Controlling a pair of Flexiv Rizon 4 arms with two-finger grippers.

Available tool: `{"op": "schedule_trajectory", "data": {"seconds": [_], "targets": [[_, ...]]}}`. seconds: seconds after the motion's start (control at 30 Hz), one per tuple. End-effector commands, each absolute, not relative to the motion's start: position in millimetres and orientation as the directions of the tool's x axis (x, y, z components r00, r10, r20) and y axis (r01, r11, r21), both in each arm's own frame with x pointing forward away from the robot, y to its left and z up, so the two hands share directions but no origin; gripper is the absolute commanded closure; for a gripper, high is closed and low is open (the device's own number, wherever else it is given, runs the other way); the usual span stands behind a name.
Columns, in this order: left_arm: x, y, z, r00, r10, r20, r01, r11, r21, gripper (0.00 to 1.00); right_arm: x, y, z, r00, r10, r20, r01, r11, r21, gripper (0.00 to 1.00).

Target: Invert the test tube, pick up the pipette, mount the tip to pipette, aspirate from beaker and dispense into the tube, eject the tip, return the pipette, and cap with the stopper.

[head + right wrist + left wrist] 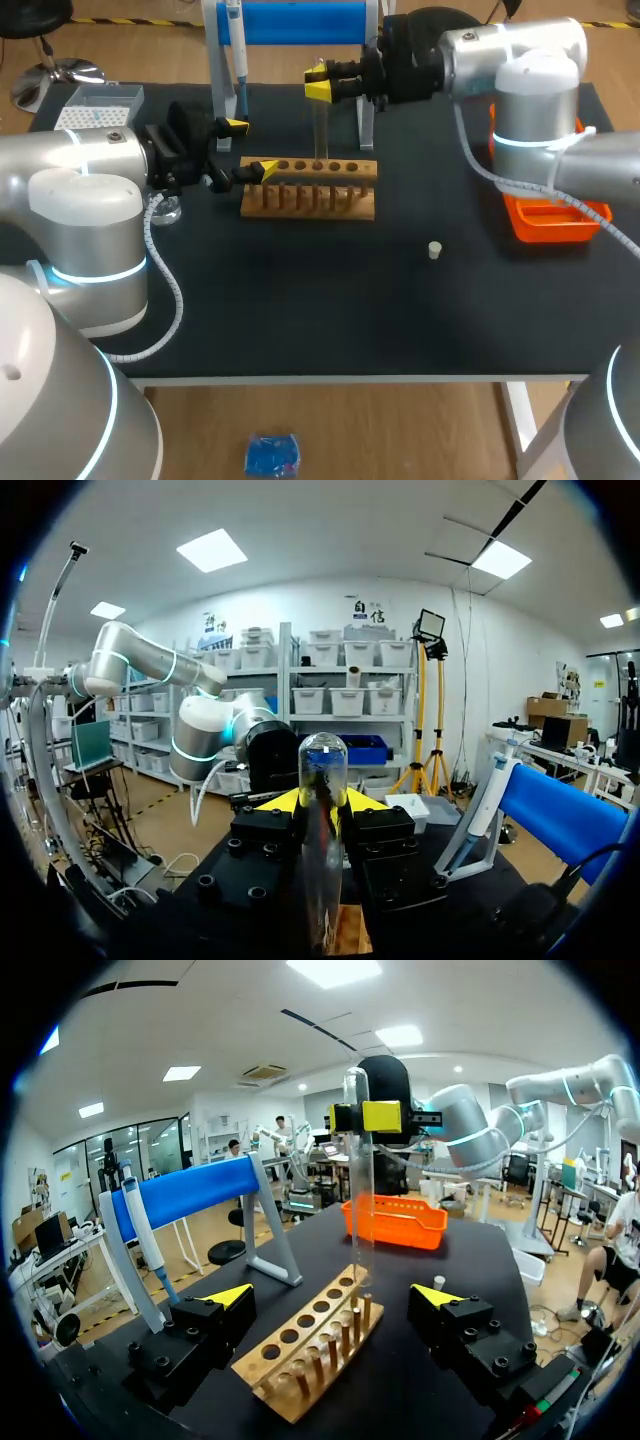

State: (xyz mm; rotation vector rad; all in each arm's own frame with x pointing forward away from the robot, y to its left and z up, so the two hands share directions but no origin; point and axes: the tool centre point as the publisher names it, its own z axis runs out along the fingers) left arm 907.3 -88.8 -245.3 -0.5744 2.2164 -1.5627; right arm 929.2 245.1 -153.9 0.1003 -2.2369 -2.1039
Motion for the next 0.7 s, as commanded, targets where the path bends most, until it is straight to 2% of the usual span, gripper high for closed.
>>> {"op": "schedule_trajectory", "data": {"seconds": [0.03, 0.33, 0.47, 0.6, 0.7], "targets": [[907, -90, -246, -0.848, -0.526, -0.064, -0.116, 0.303, -0.946, 0.00, 927, 245, -153, -0.996, -0.090, 0.005, -0.001, 0.062, 0.998, 1.00], [907, -90, -246, -0.848, -0.526, -0.064, -0.116, 0.303, -0.946, 0.00, 927, 245, -153, -0.996, -0.090, 0.005, -0.001, 0.062, 0.998, 1.00], [907, -90, -246, -0.848, -0.526, -0.064, -0.116, 0.303, -0.946, 0.00, 948, 254, -143, -0.951, -0.091, 0.296, 0.291, 0.068, 0.954, 1.00], [907, -90, -246, -0.848, -0.526, -0.064, -0.116, 0.303, -0.946, 0.00, 967, 259, -138, -0.801, -0.085, 0.593, 0.586, 0.095, 0.805, 1.00], [907, -90, -246, -0.848, -0.526, -0.064, -0.116, 0.303, -0.946, 0.00, 975, 261, -138, -0.687, -0.102, 0.720, 0.711, 0.109, 0.694, 1.00]]}}
